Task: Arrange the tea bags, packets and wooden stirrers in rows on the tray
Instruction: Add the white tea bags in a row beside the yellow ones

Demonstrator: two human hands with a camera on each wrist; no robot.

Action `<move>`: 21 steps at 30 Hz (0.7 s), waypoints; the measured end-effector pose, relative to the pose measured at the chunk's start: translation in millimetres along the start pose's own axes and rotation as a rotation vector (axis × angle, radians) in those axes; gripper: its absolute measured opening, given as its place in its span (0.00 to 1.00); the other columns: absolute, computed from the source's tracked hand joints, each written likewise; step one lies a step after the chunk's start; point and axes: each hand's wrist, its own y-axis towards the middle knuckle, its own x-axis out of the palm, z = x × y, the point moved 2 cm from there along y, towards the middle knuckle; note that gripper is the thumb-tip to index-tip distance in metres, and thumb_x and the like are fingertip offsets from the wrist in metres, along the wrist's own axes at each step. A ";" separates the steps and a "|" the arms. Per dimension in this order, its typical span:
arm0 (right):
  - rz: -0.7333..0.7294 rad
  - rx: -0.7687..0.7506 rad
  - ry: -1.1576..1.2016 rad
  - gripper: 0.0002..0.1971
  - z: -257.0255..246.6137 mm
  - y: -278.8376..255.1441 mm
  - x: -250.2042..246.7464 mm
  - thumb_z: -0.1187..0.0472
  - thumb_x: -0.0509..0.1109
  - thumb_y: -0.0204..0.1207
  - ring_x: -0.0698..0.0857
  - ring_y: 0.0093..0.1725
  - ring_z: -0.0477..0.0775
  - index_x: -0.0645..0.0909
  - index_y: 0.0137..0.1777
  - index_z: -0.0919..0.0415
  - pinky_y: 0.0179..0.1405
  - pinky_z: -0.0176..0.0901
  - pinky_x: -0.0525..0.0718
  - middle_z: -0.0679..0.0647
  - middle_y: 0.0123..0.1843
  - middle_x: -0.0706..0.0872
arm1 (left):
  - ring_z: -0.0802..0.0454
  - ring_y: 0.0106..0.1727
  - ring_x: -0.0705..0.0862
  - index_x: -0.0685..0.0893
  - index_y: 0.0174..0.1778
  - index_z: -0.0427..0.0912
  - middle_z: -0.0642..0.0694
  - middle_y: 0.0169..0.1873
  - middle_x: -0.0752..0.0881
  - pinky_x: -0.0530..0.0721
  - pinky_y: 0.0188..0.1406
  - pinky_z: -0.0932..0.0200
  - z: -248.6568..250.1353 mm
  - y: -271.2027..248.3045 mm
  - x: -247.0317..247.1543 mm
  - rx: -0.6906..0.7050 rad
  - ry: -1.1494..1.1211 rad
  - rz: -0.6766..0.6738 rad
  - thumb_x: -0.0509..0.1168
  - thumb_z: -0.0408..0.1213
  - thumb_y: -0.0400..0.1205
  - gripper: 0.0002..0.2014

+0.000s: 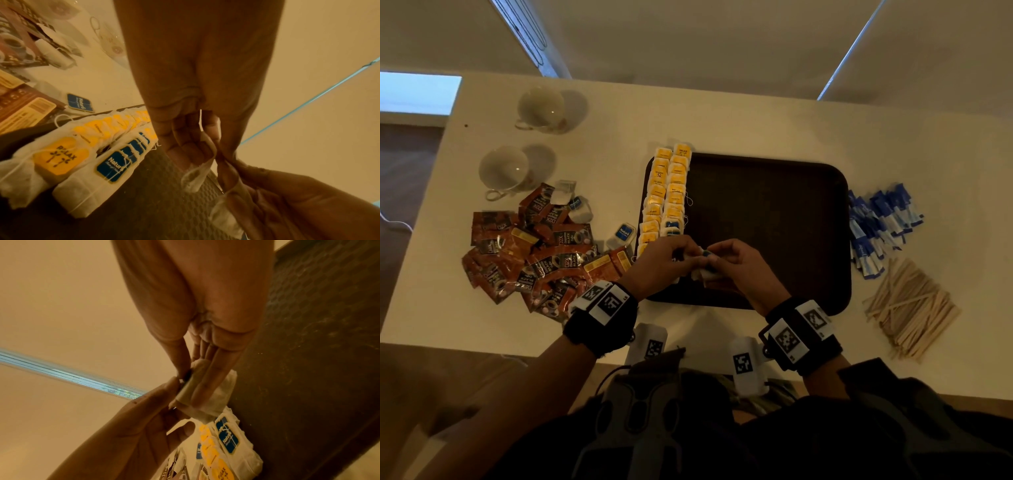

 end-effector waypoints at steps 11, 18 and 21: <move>0.091 0.055 -0.155 0.11 10.8 0.8 -14.1 0.69 0.66 0.79 0.85 0.41 0.41 0.80 0.60 0.68 0.35 0.26 0.84 0.56 0.51 0.86 | 0.66 0.51 0.79 0.83 0.51 0.44 0.54 0.51 0.81 0.80 0.56 0.65 -33.9 -7.0 -11.8 -0.086 0.173 -0.170 0.66 0.30 0.80 0.07; 0.111 0.107 -0.196 0.06 15.2 3.7 -15.7 0.67 0.67 0.79 0.85 0.51 0.50 0.81 0.54 0.60 0.53 0.43 0.83 0.60 0.58 0.86 | 0.53 0.48 0.81 0.73 0.65 0.50 0.46 0.51 0.80 0.80 0.44 0.66 -48.3 1.1 -10.6 -0.181 0.397 -0.305 0.69 0.31 0.78 0.22; 0.084 0.144 -0.133 0.06 16.1 4.0 -15.0 0.68 0.66 0.79 0.85 0.52 0.52 0.80 0.51 0.58 0.55 0.48 0.85 0.57 0.55 0.85 | 0.48 0.51 0.83 0.72 0.66 0.48 0.44 0.52 0.82 0.80 0.46 0.59 -46.1 7.4 -10.8 -0.150 0.563 -0.198 0.66 0.32 0.79 0.20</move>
